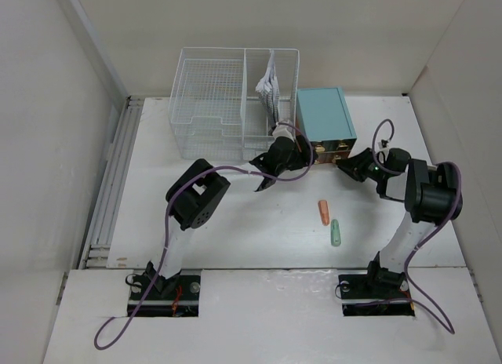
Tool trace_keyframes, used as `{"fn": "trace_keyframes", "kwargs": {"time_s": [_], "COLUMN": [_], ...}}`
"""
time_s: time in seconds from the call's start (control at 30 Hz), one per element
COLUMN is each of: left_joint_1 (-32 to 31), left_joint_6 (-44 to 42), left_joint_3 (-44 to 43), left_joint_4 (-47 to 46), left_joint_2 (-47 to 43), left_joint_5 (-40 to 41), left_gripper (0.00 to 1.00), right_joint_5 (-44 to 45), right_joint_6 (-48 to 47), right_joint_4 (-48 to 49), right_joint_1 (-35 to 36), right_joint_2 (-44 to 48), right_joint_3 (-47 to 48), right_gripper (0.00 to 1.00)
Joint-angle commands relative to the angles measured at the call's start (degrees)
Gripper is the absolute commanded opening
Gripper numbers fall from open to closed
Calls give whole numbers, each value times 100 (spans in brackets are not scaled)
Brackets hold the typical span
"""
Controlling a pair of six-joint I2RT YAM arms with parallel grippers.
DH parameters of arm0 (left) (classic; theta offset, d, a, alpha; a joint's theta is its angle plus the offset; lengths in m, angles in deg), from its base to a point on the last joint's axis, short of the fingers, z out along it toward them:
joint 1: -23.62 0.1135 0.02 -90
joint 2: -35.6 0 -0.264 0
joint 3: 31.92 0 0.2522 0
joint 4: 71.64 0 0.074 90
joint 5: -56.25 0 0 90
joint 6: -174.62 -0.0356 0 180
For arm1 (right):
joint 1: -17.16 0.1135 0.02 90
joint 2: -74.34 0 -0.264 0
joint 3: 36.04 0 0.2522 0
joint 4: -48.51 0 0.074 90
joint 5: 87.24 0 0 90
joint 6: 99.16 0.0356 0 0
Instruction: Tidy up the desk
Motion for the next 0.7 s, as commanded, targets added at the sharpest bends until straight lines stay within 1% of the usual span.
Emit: {"fn": "trace_keyframes", "kwargs": {"time_s": [0.0,0.23,0.27,0.3,0.37,0.53,0.67], "left_joint_1": [117,117,117,117,117,117,117], "left_joint_6": [-25,28,28,28,28,28,28], "left_joint_3": [-433,-433,-381,-381,-381,-381,-381], "left_joint_4": [-657,-657,-657,-657,-657,-657,-657], "left_joint_2": [-66,-66,-66,-66,-66,-66,-13], "left_joint_5": [148,148,148,148,148,148,148], "left_gripper": [56,56,56,56,56,56,56], "right_joint_5": [-49,-242,-330,-409,-541,-542,-489], "right_joint_6": [-321,-523,-523,-445,-392,-243,170], "right_joint_4": [46,-87,-87,-87,-87,18,667], "right_joint_1": [-188,-382,-382,-382,-382,-382,-382], "right_joint_2": [282,335,335,335,265,195,-24], "right_joint_3": [-147,-200,-200,-148,-86,-33,-33], "right_gripper": [32,32,43,48,53,57,57]}}
